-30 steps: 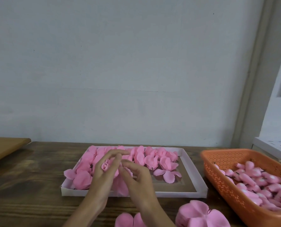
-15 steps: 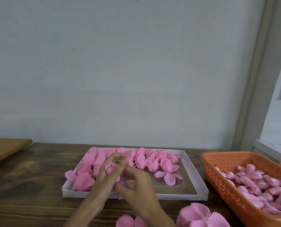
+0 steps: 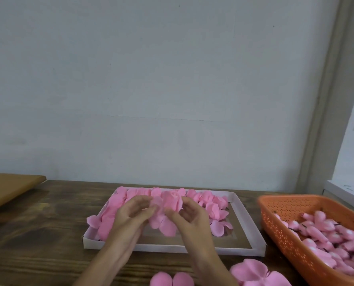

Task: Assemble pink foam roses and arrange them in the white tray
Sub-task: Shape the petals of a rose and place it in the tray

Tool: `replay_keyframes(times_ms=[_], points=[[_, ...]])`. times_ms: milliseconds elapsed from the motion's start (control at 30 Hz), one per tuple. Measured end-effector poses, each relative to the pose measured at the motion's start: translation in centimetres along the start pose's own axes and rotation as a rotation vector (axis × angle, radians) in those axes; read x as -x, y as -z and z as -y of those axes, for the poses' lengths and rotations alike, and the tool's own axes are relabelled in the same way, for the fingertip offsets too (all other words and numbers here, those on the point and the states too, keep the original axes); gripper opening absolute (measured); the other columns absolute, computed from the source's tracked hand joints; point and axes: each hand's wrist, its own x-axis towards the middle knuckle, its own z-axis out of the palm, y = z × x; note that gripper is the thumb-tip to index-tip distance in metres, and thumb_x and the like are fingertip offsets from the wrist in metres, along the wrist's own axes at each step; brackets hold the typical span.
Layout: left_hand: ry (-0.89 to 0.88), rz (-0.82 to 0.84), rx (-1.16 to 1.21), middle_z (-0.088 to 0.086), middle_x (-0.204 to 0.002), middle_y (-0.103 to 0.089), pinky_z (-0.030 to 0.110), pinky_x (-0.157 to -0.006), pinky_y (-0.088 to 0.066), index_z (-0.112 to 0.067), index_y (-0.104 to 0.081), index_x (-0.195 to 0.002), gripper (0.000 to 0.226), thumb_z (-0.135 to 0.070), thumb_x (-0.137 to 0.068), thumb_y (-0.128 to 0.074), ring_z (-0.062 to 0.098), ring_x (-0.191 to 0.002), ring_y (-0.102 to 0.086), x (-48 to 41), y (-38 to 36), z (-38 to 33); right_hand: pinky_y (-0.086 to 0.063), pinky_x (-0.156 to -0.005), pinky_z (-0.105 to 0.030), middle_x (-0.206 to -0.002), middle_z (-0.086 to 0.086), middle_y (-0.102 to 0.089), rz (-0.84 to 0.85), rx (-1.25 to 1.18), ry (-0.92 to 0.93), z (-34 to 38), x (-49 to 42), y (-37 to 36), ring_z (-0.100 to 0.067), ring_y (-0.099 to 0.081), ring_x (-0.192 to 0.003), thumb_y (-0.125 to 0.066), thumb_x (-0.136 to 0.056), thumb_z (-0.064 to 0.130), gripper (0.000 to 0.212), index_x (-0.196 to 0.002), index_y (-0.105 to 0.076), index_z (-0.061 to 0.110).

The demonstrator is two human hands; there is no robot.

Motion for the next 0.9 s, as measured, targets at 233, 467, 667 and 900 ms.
replay_keyframes(times_ms=[233,467,667,900], points=[[-0.028,-0.046,0.064,0.019,-0.106,-0.079,0.027,-0.070,-0.063,-0.009,-0.080,-0.105,0.045,-0.019,-0.061,-0.089,0.029,-0.097,-0.078,-0.3,0.1,0.2,-0.060,-0.089,-0.039,-0.099,-0.013,-0.079,0.062,-0.039,-0.022,-0.1,-0.1,0.3,-0.030,-0.075,-0.099,-0.078,-0.085,-0.003,0.021,-0.101,-0.079,0.011],[-0.067,-0.165,-0.030,0.024,-0.101,-0.074,0.053,-0.086,-0.060,-0.005,-0.078,-0.094,0.015,-0.017,-0.085,-0.081,0.045,-0.102,-0.071,0.3,-0.8,-0.3,-0.061,-0.088,-0.035,-0.106,-0.014,-0.078,0.155,-0.048,0.019,0.0,0.0,0.5,-0.032,-0.074,-0.104,-0.075,-0.085,-0.009,0.029,-0.110,-0.076,0.004],[-0.098,-0.203,-0.132,0.014,-0.093,-0.079,0.051,-0.076,-0.062,-0.012,-0.077,-0.091,0.007,-0.012,-0.095,-0.072,0.036,-0.092,-0.075,0.9,-1.6,-0.5,-0.059,-0.094,-0.035,-0.112,-0.005,-0.078,0.200,0.040,0.025,0.3,0.5,0.1,-0.024,-0.074,-0.108,-0.080,-0.082,-0.001,0.035,-0.112,-0.079,0.018],[-0.146,-0.076,-0.083,0.016,-0.098,-0.079,0.053,-0.089,-0.058,-0.016,-0.084,-0.092,0.038,-0.046,-0.067,-0.082,0.035,-0.095,-0.074,1.0,-1.4,-1.1,-0.062,-0.085,-0.034,-0.102,-0.008,-0.080,0.160,0.024,0.033,1.0,0.4,0.3,-0.026,-0.077,-0.100,-0.081,-0.081,0.001,0.029,-0.104,-0.080,0.019]])
